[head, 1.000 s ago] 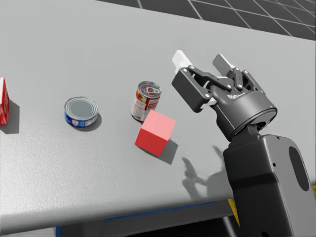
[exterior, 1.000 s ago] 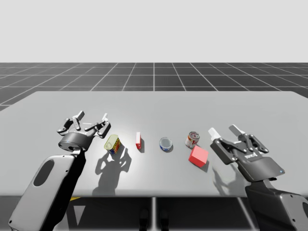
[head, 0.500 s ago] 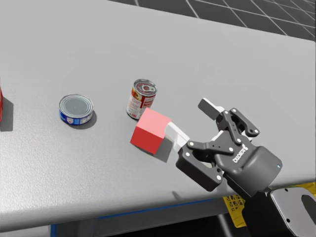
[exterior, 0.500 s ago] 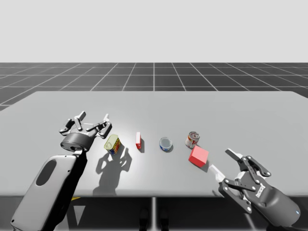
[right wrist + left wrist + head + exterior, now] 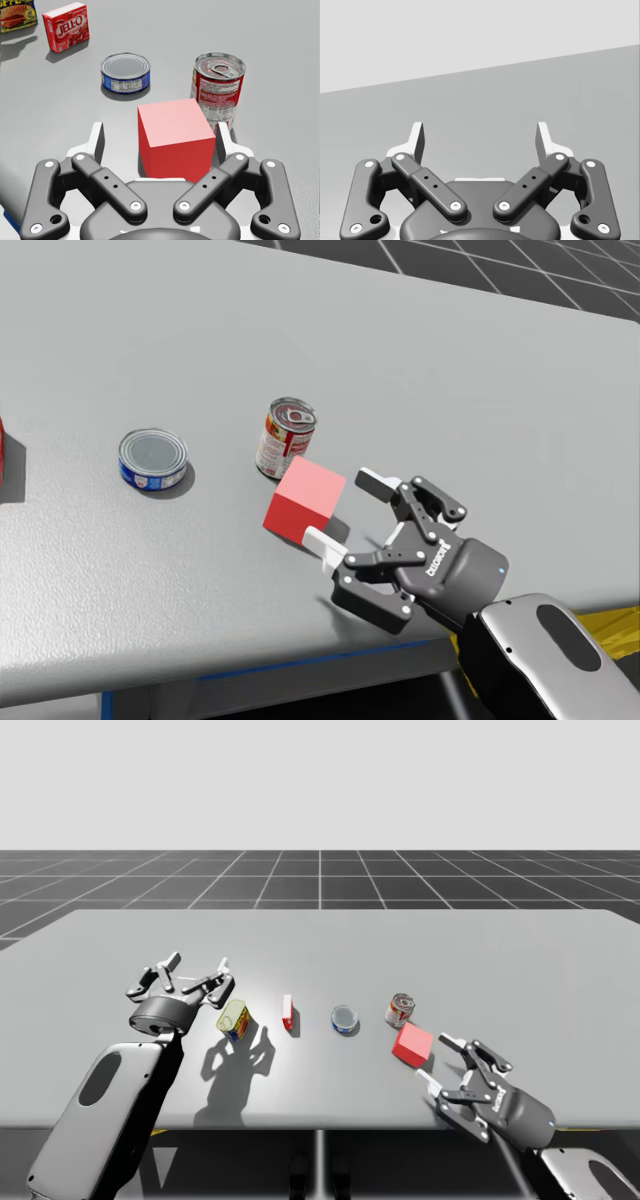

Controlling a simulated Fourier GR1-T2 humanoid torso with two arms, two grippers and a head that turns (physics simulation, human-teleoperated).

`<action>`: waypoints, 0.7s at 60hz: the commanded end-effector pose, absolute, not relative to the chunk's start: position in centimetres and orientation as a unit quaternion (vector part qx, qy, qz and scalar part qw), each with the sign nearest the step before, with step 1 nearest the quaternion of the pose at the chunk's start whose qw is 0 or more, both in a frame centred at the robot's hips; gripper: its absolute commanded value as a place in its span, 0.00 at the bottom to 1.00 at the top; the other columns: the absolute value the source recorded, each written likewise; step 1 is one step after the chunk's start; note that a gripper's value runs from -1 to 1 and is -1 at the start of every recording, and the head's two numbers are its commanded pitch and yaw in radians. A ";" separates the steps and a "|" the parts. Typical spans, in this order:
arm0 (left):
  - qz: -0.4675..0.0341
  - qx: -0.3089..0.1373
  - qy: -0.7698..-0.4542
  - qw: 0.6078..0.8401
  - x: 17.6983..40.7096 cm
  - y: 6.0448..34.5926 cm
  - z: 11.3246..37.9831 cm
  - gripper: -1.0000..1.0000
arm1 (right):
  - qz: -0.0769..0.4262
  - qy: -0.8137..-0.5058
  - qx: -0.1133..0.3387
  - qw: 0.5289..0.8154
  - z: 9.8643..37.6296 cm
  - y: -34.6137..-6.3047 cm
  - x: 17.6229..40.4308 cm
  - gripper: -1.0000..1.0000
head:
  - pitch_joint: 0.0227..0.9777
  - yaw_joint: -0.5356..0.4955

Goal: Find the red cube and pick it up.

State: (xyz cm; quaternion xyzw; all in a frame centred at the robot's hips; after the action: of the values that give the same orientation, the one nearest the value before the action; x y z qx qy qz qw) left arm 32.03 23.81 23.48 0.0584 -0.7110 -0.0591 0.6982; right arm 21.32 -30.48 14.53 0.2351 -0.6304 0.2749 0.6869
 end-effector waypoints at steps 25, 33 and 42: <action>-0.061 0.058 -0.711 0.698 32.1 23.7 23.4 0.00 | 0.296 -0.590 0.224 0.717 12.0 -29.9 25.5 0.00 | 0.90 0.14; -0.062 0.058 -0.711 0.698 32.0 23.6 23.5 0.00 | 0.303 -0.590 0.223 0.714 12.0 -29.3 25.5 0.00 | 0.90 0.13; -0.064 0.059 -0.711 0.698 32.0 23.6 23.4 0.00 | 0.324 -0.598 0.207 0.703 11.5 -29.4 24.9 0.46 | 0.89 0.13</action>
State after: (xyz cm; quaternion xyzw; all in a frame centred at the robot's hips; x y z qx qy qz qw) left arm 32.04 23.63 23.43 0.0582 -0.7110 -0.0626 0.6980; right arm 25.26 -29.42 12.06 0.2184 -0.5943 0.3118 0.7084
